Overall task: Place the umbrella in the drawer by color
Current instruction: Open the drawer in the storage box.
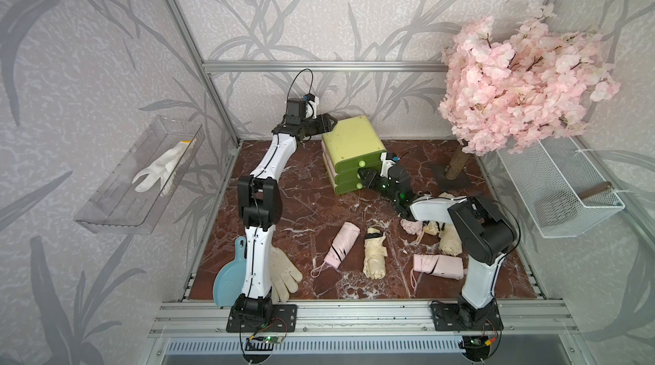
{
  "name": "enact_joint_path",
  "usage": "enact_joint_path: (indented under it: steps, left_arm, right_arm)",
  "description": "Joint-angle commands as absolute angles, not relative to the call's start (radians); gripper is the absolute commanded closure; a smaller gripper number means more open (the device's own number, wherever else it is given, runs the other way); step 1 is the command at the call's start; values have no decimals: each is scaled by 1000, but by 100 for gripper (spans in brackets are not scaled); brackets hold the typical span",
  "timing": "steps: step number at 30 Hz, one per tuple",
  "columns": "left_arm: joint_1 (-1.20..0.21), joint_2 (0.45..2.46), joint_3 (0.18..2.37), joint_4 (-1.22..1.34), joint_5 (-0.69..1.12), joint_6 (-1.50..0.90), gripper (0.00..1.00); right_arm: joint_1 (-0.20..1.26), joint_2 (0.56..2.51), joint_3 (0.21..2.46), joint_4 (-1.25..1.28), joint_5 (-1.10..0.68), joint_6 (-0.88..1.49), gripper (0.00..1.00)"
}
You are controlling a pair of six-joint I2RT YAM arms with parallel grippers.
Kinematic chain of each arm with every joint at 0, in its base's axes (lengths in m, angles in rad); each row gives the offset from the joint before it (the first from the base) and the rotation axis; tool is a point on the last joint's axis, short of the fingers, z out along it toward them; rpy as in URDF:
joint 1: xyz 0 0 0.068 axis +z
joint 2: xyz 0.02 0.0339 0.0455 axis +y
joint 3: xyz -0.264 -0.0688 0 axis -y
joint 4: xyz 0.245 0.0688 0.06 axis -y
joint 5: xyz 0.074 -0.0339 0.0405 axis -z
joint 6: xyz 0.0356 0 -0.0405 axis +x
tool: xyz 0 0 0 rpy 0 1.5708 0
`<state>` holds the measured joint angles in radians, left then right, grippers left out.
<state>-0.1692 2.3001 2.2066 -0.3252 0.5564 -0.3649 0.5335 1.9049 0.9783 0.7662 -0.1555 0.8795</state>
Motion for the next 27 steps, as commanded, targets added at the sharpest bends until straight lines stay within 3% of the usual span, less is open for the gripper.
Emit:
enact_joint_path:
  steps: [1, 27]
  left_arm:
    - [-209, 2352, 2201, -484, 609, -334, 34]
    - [-209, 2354, 2203, -489, 611, -330, 33]
  right_arm:
    - [529, 1944, 968, 826, -165, 905, 63]
    - [520, 1963, 943, 913, -165, 941, 63]
